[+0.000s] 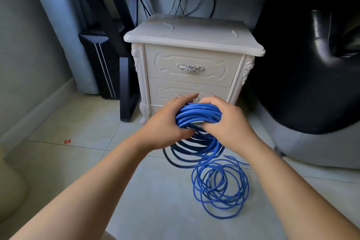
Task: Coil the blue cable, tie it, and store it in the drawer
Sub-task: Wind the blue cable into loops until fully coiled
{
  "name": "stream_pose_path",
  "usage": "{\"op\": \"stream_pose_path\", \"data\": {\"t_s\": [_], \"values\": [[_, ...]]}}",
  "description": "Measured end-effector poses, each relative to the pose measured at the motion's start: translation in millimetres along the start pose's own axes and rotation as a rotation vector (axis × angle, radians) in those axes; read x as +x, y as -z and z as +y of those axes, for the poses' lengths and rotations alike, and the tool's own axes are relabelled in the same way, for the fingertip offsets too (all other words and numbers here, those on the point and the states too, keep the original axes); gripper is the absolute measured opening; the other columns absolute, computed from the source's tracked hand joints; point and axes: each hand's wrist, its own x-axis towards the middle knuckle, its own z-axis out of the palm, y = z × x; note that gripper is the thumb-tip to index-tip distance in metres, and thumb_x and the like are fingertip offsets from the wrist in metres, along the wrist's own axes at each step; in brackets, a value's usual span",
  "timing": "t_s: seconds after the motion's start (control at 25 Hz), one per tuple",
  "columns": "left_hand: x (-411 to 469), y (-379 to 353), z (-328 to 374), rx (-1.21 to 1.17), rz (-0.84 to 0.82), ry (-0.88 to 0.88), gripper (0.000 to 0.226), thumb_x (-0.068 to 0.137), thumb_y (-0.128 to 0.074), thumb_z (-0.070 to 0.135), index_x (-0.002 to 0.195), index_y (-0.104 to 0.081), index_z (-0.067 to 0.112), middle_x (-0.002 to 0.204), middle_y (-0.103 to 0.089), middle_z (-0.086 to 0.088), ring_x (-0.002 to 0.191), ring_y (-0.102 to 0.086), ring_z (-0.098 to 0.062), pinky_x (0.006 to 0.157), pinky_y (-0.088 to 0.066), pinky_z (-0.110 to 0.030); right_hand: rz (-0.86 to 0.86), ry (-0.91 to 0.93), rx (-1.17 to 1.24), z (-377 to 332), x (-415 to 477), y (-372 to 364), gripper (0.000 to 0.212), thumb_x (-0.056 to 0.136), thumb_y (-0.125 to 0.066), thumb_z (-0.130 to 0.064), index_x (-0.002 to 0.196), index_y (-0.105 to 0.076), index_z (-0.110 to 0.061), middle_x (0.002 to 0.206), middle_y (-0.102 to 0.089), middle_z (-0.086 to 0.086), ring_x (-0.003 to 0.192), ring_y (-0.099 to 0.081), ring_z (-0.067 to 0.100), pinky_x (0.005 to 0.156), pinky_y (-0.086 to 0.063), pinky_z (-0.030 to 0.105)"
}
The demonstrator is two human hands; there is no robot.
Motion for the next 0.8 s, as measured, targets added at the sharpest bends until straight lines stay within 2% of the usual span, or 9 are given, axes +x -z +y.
{"op": "stream_pose_path", "data": {"t_s": [0.08, 0.12, 0.24, 0.32, 0.4, 0.48, 0.52, 0.68, 0.8], "values": [[0.8, 1.5, -0.3, 0.020, 0.020, 0.027, 0.040, 0.079, -0.071, 0.010, 0.112, -0.061, 0.028, 0.092, -0.067, 0.009, 0.079, -0.061, -0.005, 0.071, -0.047, -0.016, -0.006, 0.016, 0.027, 0.1, -1.2, 2.0, 0.043, 0.068, -0.066, -0.009, 0.090, -0.058, -0.045, 0.079, -0.065, -0.016, 0.074, -0.059, 0.007, 0.070, -0.048, 0.023], [1.7, 2.2, -1.1, 0.055, 0.032, 0.043, 0.026, 0.080, -0.068, 0.008, 0.098, -0.061, 0.025, 0.078, -0.064, 0.008, 0.069, -0.058, -0.010, 0.064, -0.045, -0.021, -0.016, 0.013, 0.048, 0.3, -2.6, 1.7, 0.041, 0.069, -0.066, -0.008, 0.091, -0.060, -0.042, 0.078, -0.065, -0.015, 0.071, -0.058, 0.005, 0.068, -0.048, 0.021], [2.3, 1.5, -3.8, 0.024, 0.070, 0.089, 0.019, 0.077, -0.062, 0.002, 0.076, -0.053, 0.019, 0.060, -0.050, 0.006, 0.055, -0.044, -0.013, 0.055, -0.038, -0.028, -0.047, -0.030, 0.169, -0.8, -3.8, -1.4, 0.039, 0.072, -0.074, -0.008, 0.099, -0.064, -0.034, 0.081, -0.069, -0.013, 0.071, -0.062, 0.004, 0.068, -0.049, 0.018], [2.1, 2.3, -3.8, -0.114, 0.120, 0.135, 0.016, 0.072, -0.062, 0.006, 0.071, -0.053, 0.019, 0.056, -0.048, 0.007, 0.052, -0.042, -0.011, 0.053, -0.036, -0.027, -0.088, -0.099, 0.355, -0.2, -1.6, 4.0, 0.040, 0.072, -0.082, -0.014, 0.105, -0.064, -0.029, 0.087, -0.071, -0.009, 0.074, -0.066, 0.005, 0.069, -0.051, 0.020], [3.8, 6.0, -2.7, -0.296, 0.224, 0.188, 0.010, 0.065, -0.059, 0.012, 0.068, -0.054, 0.020, 0.053, -0.050, 0.009, 0.052, -0.045, -0.012, 0.056, -0.039, -0.027, -0.178, -0.205, 0.537, 1.7, 0.7, 9.6, 0.045, 0.067, -0.084, -0.033, 0.107, -0.064, -0.028, 0.095, -0.073, -0.002, 0.084, -0.070, 0.012, 0.074, -0.056, 0.030], [6.5, 6.8, -3.2, -0.470, 0.316, 0.231, 0.009, 0.063, -0.058, 0.011, 0.070, -0.054, 0.015, 0.057, -0.051, 0.004, 0.056, -0.050, -0.015, 0.067, -0.047, -0.037, -0.244, -0.311, 0.612, 6.1, 1.9, 9.2, 0.055, 0.059, -0.080, -0.050, 0.108, -0.063, -0.030, 0.111, -0.071, 0.008, 0.099, -0.070, 0.023, 0.080, -0.059, 0.045], [7.3, 6.3, -3.4, -0.527, 0.352, 0.246, 0.009, 0.063, -0.057, 0.010, 0.070, -0.054, 0.013, 0.059, -0.051, 0.002, 0.056, -0.051, -0.016, 0.070, -0.049, -0.042, -0.259, -0.340, 0.655, 7.6, 2.2, 7.5, 0.056, 0.057, -0.078, -0.053, 0.107, -0.064, -0.031, 0.117, -0.069, 0.010, 0.103, -0.069, 0.026, 0.078, -0.059, 0.048], [7.6, 6.0, 0.8, -0.662, 0.534, 0.311, 0.009, 0.069, -0.056, 0.007, 0.067, -0.056, 0.016, 0.056, -0.053, -0.003, 0.061, -0.055, -0.024, 0.070, -0.050, -0.044, -0.246, -0.329, 0.896, 3.9, -0.8, -0.5, 0.042, 0.065, -0.081, -0.040, 0.105, -0.067, -0.037, 0.113, -0.069, 0.003, 0.098, -0.071, 0.024, 0.068, -0.058, 0.050], [7.5, -0.9, 4.5, -0.753, 0.682, 0.378, 0.012, 0.079, -0.053, 0.002, 0.072, -0.055, 0.013, 0.061, -0.053, -0.009, 0.066, -0.056, -0.028, 0.066, -0.045, -0.039, -0.153, -0.364, 0.952, -2.3, -5.5, -21.3, 0.057, 0.068, -0.079, -0.025, 0.120, -0.057, -0.029, 0.112, -0.068, 0.001, 0.101, -0.070, 0.021, 0.072, -0.058, 0.054]]}}
